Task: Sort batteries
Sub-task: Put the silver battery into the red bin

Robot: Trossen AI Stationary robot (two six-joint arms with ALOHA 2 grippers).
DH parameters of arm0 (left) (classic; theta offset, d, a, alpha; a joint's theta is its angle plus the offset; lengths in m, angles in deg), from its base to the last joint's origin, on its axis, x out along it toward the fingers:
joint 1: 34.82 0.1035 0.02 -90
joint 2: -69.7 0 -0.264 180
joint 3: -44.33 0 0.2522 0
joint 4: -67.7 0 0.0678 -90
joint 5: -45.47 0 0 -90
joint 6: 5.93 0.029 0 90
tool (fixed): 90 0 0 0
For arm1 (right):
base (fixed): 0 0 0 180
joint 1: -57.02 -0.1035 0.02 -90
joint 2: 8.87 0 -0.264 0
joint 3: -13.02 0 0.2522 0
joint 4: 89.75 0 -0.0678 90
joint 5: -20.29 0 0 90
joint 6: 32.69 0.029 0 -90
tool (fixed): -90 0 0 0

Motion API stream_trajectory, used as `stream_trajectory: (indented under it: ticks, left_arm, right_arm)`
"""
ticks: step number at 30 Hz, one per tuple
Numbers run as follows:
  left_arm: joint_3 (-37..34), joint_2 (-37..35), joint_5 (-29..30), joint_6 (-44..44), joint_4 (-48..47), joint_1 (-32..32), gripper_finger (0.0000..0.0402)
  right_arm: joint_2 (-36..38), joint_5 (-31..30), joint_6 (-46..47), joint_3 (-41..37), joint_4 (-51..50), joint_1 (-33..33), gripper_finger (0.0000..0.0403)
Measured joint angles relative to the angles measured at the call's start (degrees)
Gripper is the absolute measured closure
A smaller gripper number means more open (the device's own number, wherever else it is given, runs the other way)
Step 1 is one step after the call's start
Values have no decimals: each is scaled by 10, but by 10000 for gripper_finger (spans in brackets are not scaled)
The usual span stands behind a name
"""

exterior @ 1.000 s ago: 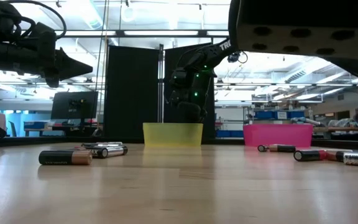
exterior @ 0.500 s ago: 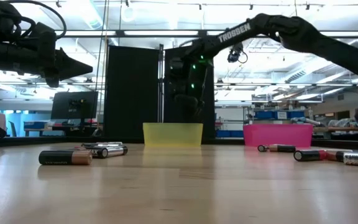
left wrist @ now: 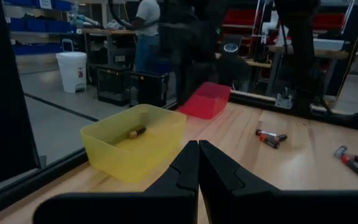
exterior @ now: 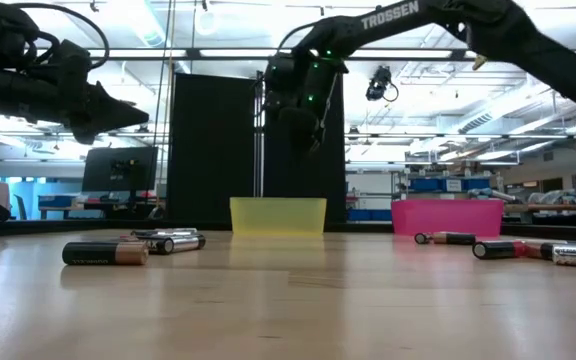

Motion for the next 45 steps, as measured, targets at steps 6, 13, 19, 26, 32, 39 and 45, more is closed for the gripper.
stream_trajectory:
  ticks: [6,13,19,26,32,39,45]
  left_arm:
    - [2,12,-28,-21,-8,0,386]
    - [2,58,-33,-35,-8,0,386]
    - [2,106,-51,-52,-4,0,386]
    - [34,173,-55,-55,-3,0,386]
    - [65,251,-62,-55,-6,0,386]
    - [125,367,-62,-83,-21,0,386]
    - [176,480,-63,-102,-38,0,386]
  right_arm:
    - [75,1,13,-162,120,-31,396]
    - [231,1,63,-418,320,-71,398]
    - [355,-17,146,-614,471,-116,398]
    - [461,-96,248,-751,546,-174,397]
    - [512,-163,309,-804,548,-216,396]
    - [527,-171,354,-820,542,-226,396]
    - [525,-171,355,-820,539,-226,396]
